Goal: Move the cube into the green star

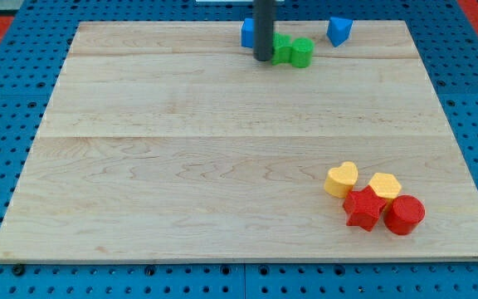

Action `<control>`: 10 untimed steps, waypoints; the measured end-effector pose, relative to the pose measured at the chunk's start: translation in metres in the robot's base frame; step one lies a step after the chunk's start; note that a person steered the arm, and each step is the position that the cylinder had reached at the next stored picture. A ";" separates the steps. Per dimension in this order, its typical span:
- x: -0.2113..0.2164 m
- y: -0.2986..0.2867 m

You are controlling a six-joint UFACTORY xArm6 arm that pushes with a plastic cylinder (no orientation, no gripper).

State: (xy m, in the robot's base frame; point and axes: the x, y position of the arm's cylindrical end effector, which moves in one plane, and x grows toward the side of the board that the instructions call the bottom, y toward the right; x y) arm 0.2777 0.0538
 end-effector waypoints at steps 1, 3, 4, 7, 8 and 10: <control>0.001 0.036; 0.008 0.053; 0.016 -0.038; -0.060 -0.056; -0.059 -0.026; -0.048 -0.004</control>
State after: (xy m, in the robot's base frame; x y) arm 0.2292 0.0499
